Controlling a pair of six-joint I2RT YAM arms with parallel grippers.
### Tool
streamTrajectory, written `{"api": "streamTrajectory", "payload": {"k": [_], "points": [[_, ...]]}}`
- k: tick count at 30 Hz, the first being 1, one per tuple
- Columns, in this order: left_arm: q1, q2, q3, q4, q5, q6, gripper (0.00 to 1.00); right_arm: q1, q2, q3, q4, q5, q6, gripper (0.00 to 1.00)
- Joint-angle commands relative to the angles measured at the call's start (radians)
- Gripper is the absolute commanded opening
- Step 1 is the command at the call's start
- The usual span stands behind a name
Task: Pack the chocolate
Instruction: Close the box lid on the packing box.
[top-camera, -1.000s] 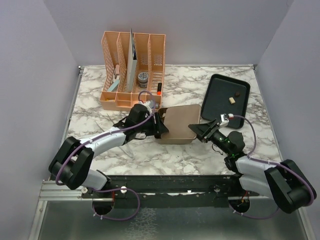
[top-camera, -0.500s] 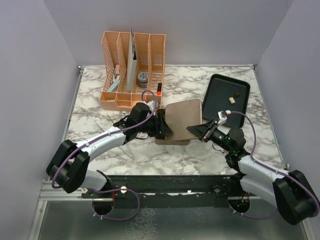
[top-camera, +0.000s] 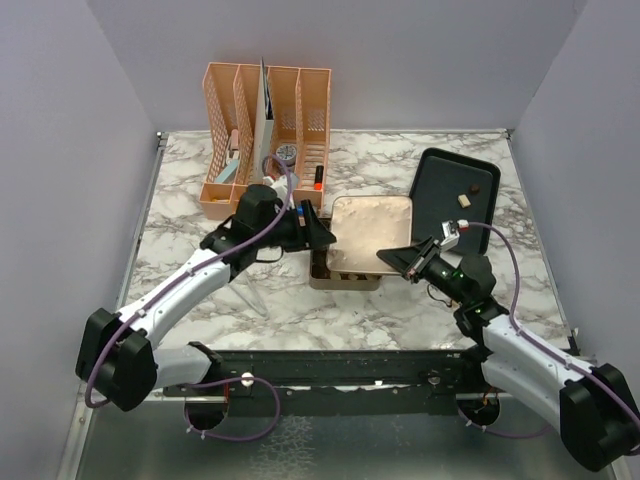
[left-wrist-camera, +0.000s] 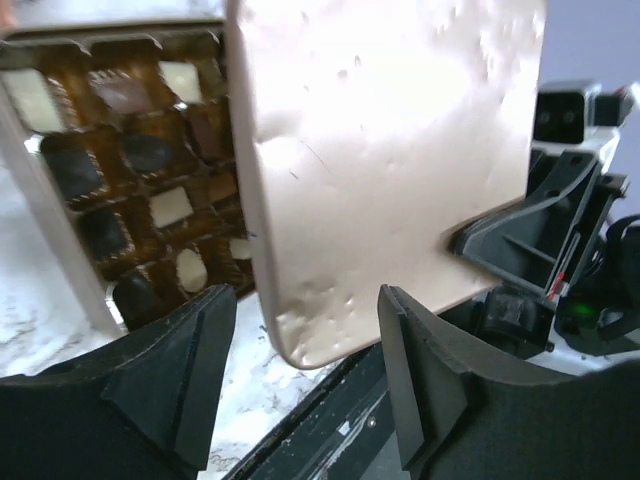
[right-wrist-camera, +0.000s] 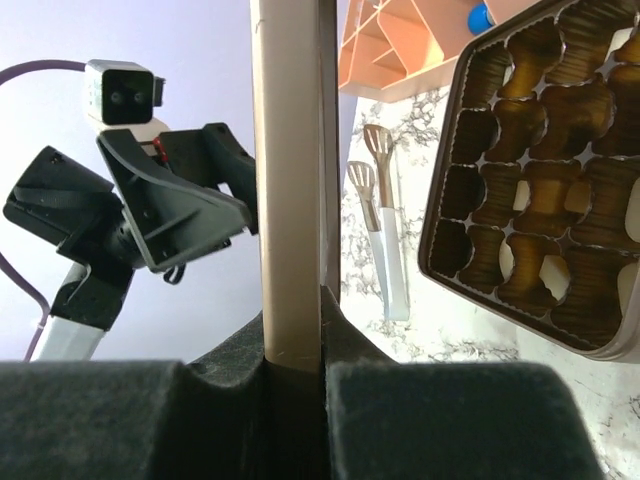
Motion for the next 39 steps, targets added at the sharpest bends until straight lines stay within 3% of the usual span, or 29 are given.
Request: {"api": "streamTrajectory", "payload": {"k": [1, 6, 14, 25, 30, 34, 39], "points": [[0.125, -0.057, 0.012, -0.02, 0.121, 0.006, 0.67, 0.006, 0.027, 0.04, 0.067, -0.018, 0.012, 0.07], [0.199, -0.066, -0.031, 0.067, 0.244, -0.033, 0.7, 0.006, 0.119, 0.048, 0.169, -0.083, 0.035, 0.09], [0.201, 0.001, -0.061, 0.103, 0.249, -0.018, 0.71, 0.006, 0.235, 0.037, 0.326, -0.129, 0.099, 0.11], [0.201, 0.045, -0.124, 0.206, 0.276, -0.001, 0.63, 0.008, 0.27, 0.049, 0.268, -0.154, 0.06, 0.15], [0.201, 0.053, -0.178, 0.313, 0.296, -0.052, 0.63, 0.025, 0.324, 0.04, 0.318, -0.158, 0.068, 0.15], [0.201, 0.06, -0.176, 0.278, 0.276, -0.024, 0.65, 0.035, 0.335, 0.04, 0.304, -0.142, 0.049, 0.15], [0.201, 0.029, -0.131, 0.101, 0.136, 0.093, 0.71, 0.037, 0.312, 0.066, 0.168, -0.113, -0.001, 0.15]]}}
